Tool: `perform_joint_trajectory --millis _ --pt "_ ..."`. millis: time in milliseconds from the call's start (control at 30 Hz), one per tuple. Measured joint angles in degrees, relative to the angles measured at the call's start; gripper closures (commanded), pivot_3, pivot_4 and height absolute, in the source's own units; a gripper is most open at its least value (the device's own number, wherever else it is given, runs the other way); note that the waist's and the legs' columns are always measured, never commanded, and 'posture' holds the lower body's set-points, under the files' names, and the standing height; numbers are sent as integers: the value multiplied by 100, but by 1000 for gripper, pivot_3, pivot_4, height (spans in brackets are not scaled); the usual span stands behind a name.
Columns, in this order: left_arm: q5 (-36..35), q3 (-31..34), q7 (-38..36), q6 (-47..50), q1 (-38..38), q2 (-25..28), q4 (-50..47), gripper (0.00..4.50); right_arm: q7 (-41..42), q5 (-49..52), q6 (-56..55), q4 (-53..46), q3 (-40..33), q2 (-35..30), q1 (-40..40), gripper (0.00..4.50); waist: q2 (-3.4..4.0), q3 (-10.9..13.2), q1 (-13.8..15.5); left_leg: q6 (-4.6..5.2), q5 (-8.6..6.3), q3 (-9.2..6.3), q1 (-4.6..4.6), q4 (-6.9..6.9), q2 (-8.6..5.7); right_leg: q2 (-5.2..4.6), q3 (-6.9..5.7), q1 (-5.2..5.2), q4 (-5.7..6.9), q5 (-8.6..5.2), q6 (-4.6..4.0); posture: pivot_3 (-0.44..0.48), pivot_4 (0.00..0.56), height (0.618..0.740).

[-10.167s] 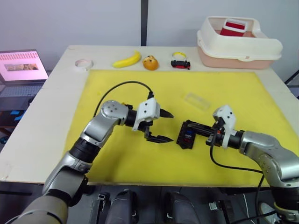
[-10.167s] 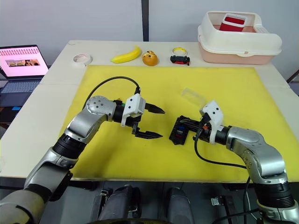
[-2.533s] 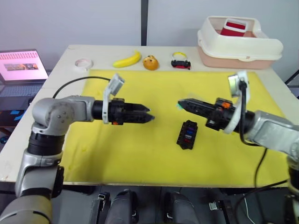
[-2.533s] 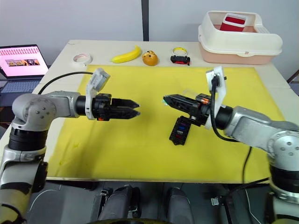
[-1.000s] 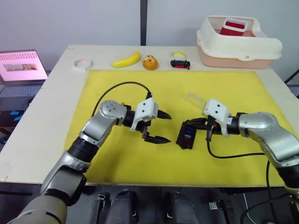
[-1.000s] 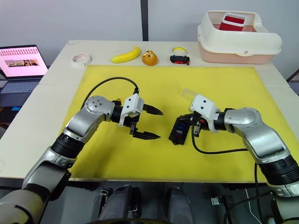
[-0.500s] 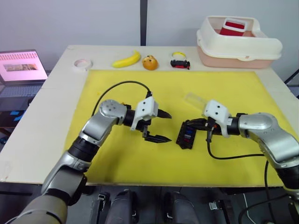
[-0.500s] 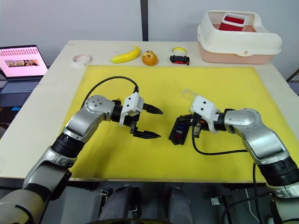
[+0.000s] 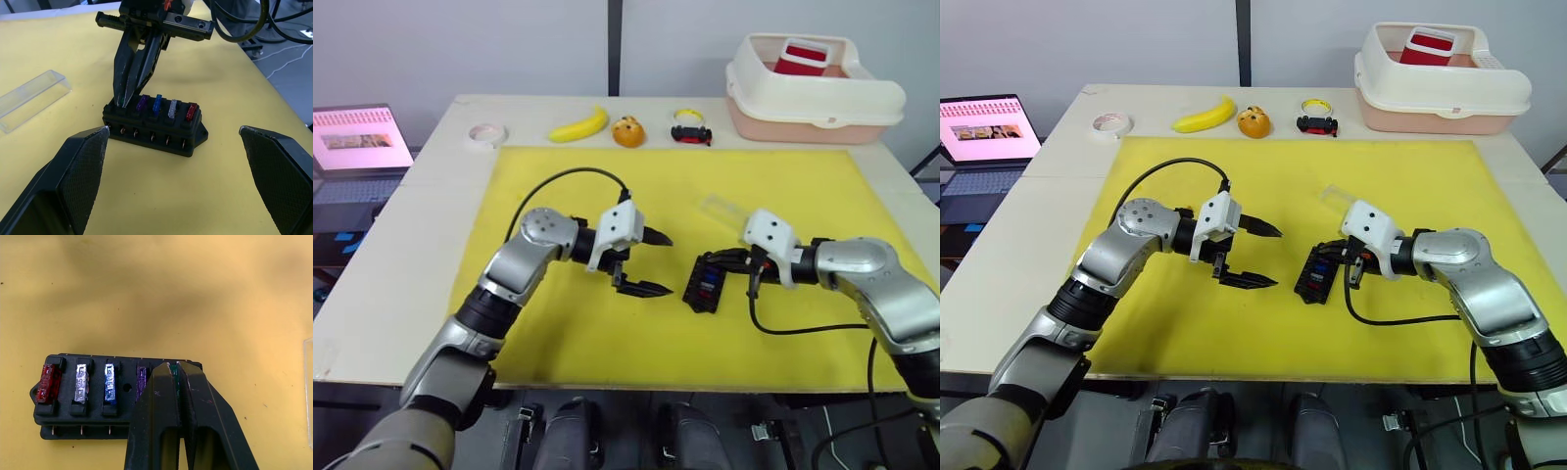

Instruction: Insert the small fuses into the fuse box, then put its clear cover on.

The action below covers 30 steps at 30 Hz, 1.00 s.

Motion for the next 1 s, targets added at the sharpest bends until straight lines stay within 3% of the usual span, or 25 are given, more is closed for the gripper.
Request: perform_joint_trajectory --millis 267,400,600,867,1000 --pt "3 0 -1 -4 0 -2 1 16 -9 2 -36 -20 -52 3 98 4500 -1 -1 5 0 0 -1 2 2 0 0 -1 4 0 0 0 0 150 740" --pt "41 1 -1 -14 -4 -5 24 0 -48 12 58 -52 -85 14 123 3078 -1 -1 3 0 0 -1 2 3 0 0 -2 5 0 0 0 0 150 740" --pt "76 4 -2 -23 -38 -31 35 0 -44 33 290 -120 -261 13 124 44 0 -1 -5 -1 0 -1 2 3 0 2 -1 5 1 0 0 0 150 740" --pt "79 27 -3 -32 -40 -52 35 0 -71 281 665 -355 -523 30 101 44 0 -1 0 -1 0 -2 2 4 0 2 -1 4 1 0 0 0 150 740" --pt "81 29 -4 -41 -36 -49 34 0 -134 783 1251 -707 -1021 30 80 44 0 -1 0 -1 0 -3 1 4 3 1 -1 4 1 0 0 0 150 740"
